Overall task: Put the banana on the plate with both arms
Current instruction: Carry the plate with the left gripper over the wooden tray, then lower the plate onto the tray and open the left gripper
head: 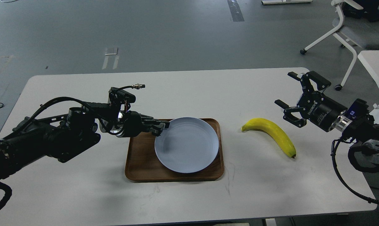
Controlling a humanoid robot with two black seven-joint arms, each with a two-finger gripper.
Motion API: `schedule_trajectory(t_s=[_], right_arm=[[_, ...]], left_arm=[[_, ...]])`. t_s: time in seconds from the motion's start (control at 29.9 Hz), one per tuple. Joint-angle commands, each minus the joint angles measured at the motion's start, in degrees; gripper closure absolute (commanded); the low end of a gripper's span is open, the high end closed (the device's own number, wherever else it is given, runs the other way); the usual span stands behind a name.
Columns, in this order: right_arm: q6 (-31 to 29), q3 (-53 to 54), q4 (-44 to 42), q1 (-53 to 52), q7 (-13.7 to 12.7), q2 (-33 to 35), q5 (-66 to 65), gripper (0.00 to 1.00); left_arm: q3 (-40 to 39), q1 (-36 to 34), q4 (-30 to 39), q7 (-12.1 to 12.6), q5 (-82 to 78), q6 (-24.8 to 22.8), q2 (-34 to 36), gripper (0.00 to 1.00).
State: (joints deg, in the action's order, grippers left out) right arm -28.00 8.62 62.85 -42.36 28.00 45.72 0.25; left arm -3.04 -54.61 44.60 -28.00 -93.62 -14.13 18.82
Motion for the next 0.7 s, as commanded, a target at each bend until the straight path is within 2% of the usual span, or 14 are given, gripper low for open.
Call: schedule_trajectory(t_s=[0.0, 0.3, 0.33, 0.37, 0.4, 0.43, 0.6, 0.67], right_arm=[[0.0, 0.0, 0.0, 0.0, 0.0, 0.1, 0.0, 0.0], [0.0, 0.0, 0.3, 0.1, 0.0, 0.8, 0.0, 0.0], [0.0, 0.0, 0.4, 0.1, 0.0, 0.9, 0.0, 0.0], [0.0, 0.0, 0.4, 0.1, 0.0, 1.2, 0.0, 0.0], [0.0, 0.0, 0.3, 0.2, 0.0, 1.3, 0.0, 0.0], [0.0, 0.0, 0.3, 0.3, 0.0, 1.4, 0.0, 0.0], [0.0, 0.0, 0.3, 0.5, 0.0, 1.4, 0.0, 0.0], [0.0, 0.0, 0.4, 0.6, 0.0, 1.7, 0.0, 0.0]], left_arm=[[0.1, -0.1, -2.2, 0.0, 0.1, 0.0, -1.2, 1.0], [0.1, 0.1, -4.9, 0.0, 0.8, 0.2, -3.0, 1.0], [0.1, 0.0, -4.8, 0.0, 0.9, 0.2, -3.0, 0.86], [0.1, 0.0, -4.6, 0.0, 1.0, 0.2, -3.1, 0.59], [0.1, 0.0, -4.5, 0.0, 1.1, 0.2, -2.9, 0.21], [0.1, 0.0, -4.4, 0.0, 1.2, 0.2, -2.8, 0.01], [0.0, -0.5, -3.8, 0.0, 1.2, 0.0, -1.8, 0.0], [-0.8, -1.2, -2.1, 0.0, 2.5, 0.0, 0.9, 0.0]])
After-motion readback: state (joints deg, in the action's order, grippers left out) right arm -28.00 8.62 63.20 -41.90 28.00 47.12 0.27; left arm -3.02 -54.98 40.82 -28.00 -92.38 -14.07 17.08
